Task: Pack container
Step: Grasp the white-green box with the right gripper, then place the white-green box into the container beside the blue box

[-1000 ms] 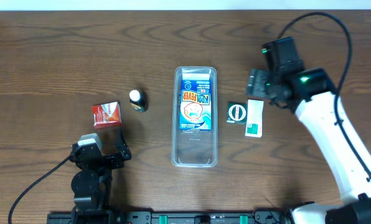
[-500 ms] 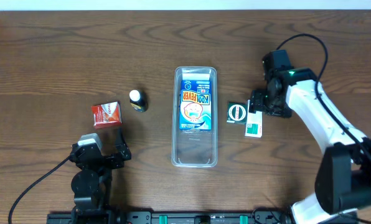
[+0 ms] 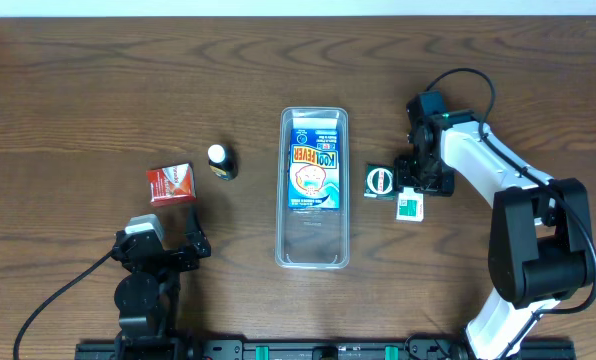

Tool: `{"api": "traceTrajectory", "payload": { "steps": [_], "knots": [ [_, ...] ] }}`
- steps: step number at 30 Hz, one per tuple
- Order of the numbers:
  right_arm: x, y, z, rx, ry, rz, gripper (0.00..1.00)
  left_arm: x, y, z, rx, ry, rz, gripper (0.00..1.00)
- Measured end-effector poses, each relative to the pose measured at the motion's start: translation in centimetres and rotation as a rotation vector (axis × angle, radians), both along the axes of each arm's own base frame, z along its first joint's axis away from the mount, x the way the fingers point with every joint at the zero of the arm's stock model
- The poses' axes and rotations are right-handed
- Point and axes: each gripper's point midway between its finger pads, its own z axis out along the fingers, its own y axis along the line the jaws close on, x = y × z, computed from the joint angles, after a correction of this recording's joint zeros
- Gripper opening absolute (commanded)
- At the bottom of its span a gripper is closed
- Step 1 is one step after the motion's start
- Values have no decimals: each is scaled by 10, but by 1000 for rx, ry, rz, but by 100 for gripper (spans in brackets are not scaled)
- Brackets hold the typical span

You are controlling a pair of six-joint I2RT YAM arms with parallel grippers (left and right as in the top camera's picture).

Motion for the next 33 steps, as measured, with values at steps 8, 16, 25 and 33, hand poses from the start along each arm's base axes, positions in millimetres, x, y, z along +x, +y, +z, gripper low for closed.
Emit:
{"api": "traceTrajectory", "payload": {
  "steps": [8, 16, 25, 33],
  "knots": [
    [-11, -6, -8, -26, 27, 1, 33, 0, 0, 0, 0, 0, 0, 98],
    [-7, -7, 0, -35, -5, -1, 33, 0, 0, 0, 0, 0, 0, 98],
    [25, 40, 118, 92, -350, 77, 33, 0, 0, 0, 0, 0, 0, 98],
    [27, 127, 194, 287, -613, 163, 32, 0, 0, 0, 0, 0, 0, 98]
  ]
}}
